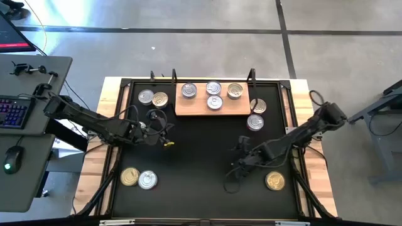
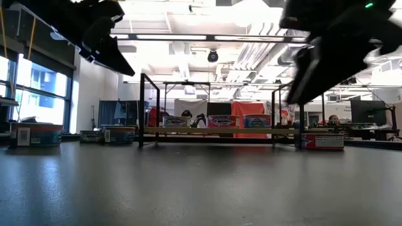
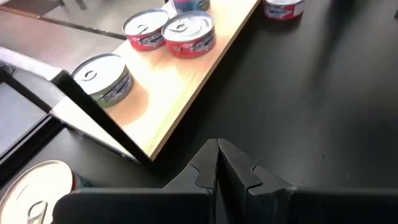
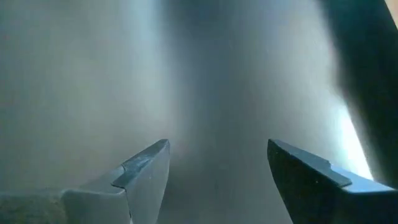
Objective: Stack canned seafood by type on shelf
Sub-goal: Put the green tuna can on the shelf aligned with the other green tuna can
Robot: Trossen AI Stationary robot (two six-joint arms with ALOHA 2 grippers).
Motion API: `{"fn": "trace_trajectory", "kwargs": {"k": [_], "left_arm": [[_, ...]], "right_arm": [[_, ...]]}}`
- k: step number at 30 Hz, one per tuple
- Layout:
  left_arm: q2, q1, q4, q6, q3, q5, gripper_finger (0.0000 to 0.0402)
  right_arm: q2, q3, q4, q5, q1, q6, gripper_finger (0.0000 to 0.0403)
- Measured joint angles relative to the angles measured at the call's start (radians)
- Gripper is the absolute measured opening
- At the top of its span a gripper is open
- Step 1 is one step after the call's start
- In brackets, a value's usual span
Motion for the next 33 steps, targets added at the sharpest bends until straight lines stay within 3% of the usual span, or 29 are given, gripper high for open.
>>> {"fn": "trace_trajectory", "kwargs": {"k": [5,9,13,18,27,33], "left_arm": [[0.027,0.008,-0.022,-0.056,0.000,-0.006,0.0001],[0.027,0.065,-0.153,-0.199,0.000,-0.035,0.0011],[0.027,0.181,-0.343,-0.326,0.000,-0.059,0.0033],[0.028,0.373,-0.520,-0.433,0.000,0.040,0.0071],[0.029,0.744,-0.472,-0.212,0.000,0.164,0.0121],[0.029,0.900,-0.452,-0.086,0.000,0.182,0.0127]], "right_arm": [[-0.112,0.000,-0.239,0.015,0.049,0.200,0.0261],[-0.158,0.000,-0.289,0.107,0.083,0.283,0.0261],[-0.161,0.000,-0.270,0.185,0.104,0.271,0.0261],[-0.154,0.000,-0.237,0.221,0.105,0.223,0.0261],[-0.153,0.000,-0.221,0.246,0.103,0.179,0.0261],[-0.153,0.000,-0.211,0.316,0.103,0.174,0.0261]]}}
